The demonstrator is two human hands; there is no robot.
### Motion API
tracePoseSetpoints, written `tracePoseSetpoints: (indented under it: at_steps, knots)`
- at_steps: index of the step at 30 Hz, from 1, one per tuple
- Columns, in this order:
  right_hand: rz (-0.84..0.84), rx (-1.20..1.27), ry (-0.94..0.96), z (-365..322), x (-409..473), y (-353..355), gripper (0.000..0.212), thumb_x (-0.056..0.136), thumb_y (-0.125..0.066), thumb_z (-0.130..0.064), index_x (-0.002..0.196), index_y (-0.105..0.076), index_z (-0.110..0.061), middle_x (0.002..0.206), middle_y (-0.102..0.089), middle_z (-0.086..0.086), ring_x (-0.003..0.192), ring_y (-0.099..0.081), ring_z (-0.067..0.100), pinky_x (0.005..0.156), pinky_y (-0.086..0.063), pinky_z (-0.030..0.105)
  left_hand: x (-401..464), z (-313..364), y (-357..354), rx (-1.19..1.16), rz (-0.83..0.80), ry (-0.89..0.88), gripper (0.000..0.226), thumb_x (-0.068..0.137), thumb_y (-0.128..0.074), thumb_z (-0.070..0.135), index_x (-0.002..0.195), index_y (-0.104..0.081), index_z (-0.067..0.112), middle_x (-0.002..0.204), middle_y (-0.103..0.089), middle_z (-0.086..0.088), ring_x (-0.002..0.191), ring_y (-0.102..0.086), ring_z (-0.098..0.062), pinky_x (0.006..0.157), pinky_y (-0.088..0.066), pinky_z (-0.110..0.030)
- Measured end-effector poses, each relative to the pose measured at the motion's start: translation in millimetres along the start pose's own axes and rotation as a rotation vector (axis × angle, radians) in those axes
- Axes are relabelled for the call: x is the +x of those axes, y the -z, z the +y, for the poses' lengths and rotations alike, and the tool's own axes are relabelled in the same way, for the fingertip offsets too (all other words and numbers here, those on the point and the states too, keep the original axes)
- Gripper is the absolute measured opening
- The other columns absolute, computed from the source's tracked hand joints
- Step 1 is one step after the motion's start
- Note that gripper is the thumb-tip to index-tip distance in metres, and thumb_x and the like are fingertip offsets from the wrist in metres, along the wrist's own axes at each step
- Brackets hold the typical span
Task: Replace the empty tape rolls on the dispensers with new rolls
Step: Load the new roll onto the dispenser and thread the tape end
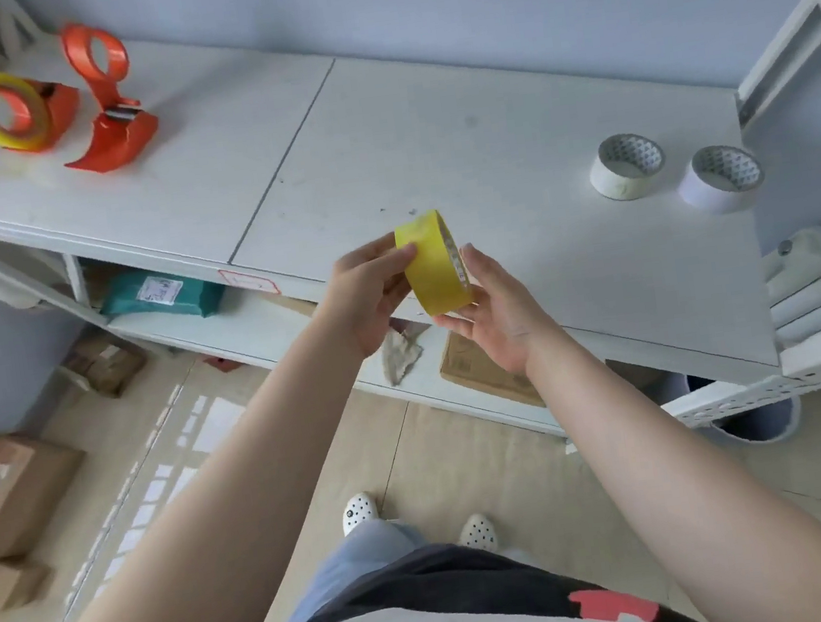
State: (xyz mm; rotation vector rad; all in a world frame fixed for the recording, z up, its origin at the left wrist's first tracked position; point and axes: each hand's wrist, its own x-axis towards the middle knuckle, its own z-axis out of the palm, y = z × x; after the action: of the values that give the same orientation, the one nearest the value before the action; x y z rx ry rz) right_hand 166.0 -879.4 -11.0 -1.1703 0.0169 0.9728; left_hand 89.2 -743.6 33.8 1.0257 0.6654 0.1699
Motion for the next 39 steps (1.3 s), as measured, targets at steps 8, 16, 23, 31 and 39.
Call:
tracePoseSetpoints:
  at_steps: [8,16,23,31,39]
  knots:
    - [-0.078,-0.028,-0.214,75.0,20.5,-105.1,0.025,0.095,-0.054,-0.026,0.111,-0.065,-0.011,0.096,-0.071,0.007,0.078,-0.072,0.021,0.068,-0.061,0.034,-50.9,6.9,147.4,-0.164,0.147,0.019,0.021,0.092,-0.055,0.006,0.111,-0.064,0.005,0.09,-0.069,-0.007,0.079,-0.065,-0.016,0.086,-0.053,-0.029]
    - [-0.173,-0.238,-0.315,161.7,46.7,-237.9,0.019,0.094,-0.055,-0.024,0.103,-0.066,-0.011,0.097,-0.069,0.008,0.075,-0.07,0.02,0.08,-0.06,0.039,-97.7,16.2,307.2,-0.265,0.317,0.03,0.028,0.092,-0.059,0.013,0.119,-0.062,0.005,0.094,-0.069,-0.006,0.08,-0.065,-0.015,0.078,-0.056,-0.024]
    - [-0.204,-0.312,-0.318,188.8,72.7,-322.5,0.017,0.095,-0.055,-0.022,0.096,-0.068,-0.012,0.081,-0.071,0.005,0.068,-0.07,0.02,0.068,-0.061,0.037,-106.2,42.9,392.8,-0.354,0.343,-0.012,0.029,0.093,-0.057,0.012,0.12,-0.06,0.003,0.096,-0.068,-0.008,0.082,-0.064,-0.015,0.085,-0.055,-0.027]
    - [-0.253,-0.357,-0.322,182.1,133.3,-393.5,0.017,0.095,-0.055,-0.023,0.1,-0.067,-0.011,0.088,-0.07,0.008,0.076,-0.068,0.024,0.067,-0.062,0.036,-71.3,89.5,452.1,-0.37,0.37,-0.06,0.034,0.091,-0.059,0.01,0.124,-0.059,0.003,0.101,-0.068,-0.009,0.085,-0.065,-0.017,0.082,-0.056,-0.026]
    - [-0.31,-0.338,-0.333,161.3,207.9,-462.6,0.026,0.092,-0.058,-0.024,0.111,-0.065,-0.008,0.099,-0.068,0.012,0.081,-0.069,0.026,0.072,-0.061,0.038,-16.1,161.6,503.7,-0.334,0.31,-0.103,0.032,0.089,-0.061,0.01,0.12,-0.062,0.005,0.095,-0.071,-0.005,0.077,-0.068,-0.013,0.078,-0.056,-0.022]
